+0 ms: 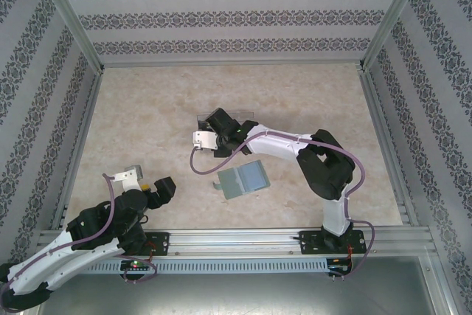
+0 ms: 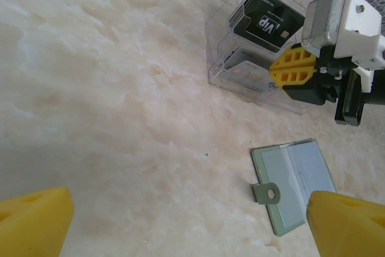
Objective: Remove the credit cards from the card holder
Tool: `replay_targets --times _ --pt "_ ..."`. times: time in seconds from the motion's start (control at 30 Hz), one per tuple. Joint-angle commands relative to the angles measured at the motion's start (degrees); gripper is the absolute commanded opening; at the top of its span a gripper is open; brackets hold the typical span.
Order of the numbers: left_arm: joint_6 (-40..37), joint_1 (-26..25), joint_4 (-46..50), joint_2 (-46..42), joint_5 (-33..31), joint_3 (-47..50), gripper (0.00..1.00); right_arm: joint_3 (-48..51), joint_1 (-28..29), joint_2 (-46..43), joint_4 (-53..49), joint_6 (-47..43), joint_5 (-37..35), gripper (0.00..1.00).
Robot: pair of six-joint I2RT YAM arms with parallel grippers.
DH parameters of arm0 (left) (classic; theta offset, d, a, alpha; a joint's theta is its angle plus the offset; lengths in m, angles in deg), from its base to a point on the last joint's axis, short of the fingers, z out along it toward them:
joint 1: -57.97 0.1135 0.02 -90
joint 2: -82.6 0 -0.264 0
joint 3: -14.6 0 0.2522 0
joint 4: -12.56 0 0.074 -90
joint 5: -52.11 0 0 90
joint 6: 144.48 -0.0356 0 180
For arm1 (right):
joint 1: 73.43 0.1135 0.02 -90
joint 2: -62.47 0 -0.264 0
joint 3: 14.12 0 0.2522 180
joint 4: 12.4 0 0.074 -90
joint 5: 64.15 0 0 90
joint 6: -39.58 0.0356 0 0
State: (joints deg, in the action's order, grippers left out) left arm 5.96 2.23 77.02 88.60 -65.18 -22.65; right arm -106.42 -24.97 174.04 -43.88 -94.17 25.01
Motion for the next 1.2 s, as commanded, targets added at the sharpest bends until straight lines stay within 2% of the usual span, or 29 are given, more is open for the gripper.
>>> replay_targets --times 0.0,0.13,0.3,0.43,0.6,0.77,1.17 --pt "-0.7 0.6 1.9 -0.5 -0.9 -0.8 1.00 -2.3 -0.5 0.9 -0.7 1.6 -1.0 0.21" --pt "-0.6 0.6 2.0 -0.5 -0.9 -0.8 1.00 -2.5 -0.6 1.2 0.8 2.4 -2.9 0.30" --pt "-0.7 0.6 2.1 -0.5 -0.9 -0.8 1.00 -2.3 -0.5 1.0 2.2 3.0 -5.0 0.31" --pt "-0.6 0.6 2.2 -0.6 -0.9 -0.7 1.00 -0.6 -0.3 -0.9 2.4 3.5 -2.3 0.39" --pt "-0.5 0.6 1.8 -0.6 -0.7 -0.5 1.00 1.3 0.1 -2.4 2.8 3.7 0.6 0.45" --pt "-0.4 0.6 1.9 -0.6 -0.5 -0.4 1.00 1.2 0.4 -0.9 2.4 3.6 -0.3 0.46" --pt "-0.2 0.6 2.1 -0.6 -0.7 -0.4 1.00 -1.9 0.3 2.9 3.4 4.1 -8.6 0.46"
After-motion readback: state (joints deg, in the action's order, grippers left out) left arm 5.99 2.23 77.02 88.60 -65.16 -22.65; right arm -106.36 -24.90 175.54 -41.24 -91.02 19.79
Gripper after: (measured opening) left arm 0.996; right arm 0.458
